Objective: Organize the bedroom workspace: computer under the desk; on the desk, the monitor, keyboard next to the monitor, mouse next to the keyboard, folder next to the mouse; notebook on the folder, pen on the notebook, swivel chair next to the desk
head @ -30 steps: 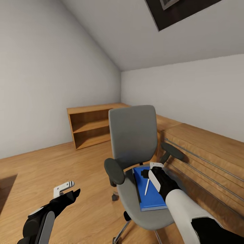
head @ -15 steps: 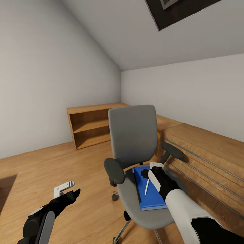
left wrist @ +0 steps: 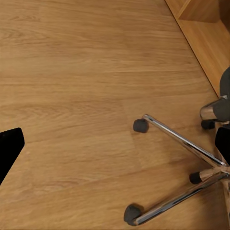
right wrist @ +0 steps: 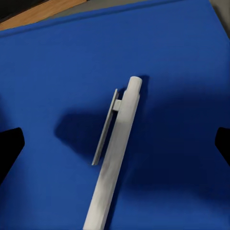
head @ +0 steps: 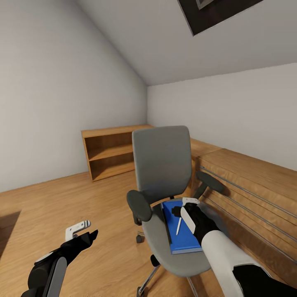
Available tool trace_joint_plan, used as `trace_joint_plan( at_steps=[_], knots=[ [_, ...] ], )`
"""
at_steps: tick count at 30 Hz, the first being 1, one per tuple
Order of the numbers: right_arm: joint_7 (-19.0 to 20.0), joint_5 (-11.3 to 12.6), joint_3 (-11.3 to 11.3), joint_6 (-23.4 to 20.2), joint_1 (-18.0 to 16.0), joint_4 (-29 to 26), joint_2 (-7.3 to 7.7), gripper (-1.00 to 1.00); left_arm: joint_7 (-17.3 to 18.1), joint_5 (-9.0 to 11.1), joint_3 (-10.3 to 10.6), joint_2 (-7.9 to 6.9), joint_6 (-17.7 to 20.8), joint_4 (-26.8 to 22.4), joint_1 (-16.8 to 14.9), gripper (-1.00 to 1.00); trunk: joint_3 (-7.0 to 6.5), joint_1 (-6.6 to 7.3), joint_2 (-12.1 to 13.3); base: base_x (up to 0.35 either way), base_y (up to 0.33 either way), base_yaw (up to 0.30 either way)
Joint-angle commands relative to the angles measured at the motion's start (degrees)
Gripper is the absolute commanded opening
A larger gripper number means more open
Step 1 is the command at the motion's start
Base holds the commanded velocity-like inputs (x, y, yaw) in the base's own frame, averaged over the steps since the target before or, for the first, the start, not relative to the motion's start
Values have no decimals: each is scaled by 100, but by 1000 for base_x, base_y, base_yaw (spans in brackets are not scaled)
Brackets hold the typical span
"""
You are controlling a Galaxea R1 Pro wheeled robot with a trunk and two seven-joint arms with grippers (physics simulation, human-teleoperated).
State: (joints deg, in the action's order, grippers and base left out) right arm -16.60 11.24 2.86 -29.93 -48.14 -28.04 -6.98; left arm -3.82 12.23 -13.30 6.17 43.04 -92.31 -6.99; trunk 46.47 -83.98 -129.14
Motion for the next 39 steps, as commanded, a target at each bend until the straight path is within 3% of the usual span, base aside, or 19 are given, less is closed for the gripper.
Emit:
trace_joint_plan(
  at_steps=[1,39],
  knots=[
    [-48,60,30,-21,-3,-8,3,100,-40,61,-6,3,29,-7,-4,100,6,1,-3,0,0,0],
    [-53,61,39,-21,-3,-17,3,100,-40,69,-6,3,38,-7,-4,100,6,1,-3,0,0,0]
  ],
)
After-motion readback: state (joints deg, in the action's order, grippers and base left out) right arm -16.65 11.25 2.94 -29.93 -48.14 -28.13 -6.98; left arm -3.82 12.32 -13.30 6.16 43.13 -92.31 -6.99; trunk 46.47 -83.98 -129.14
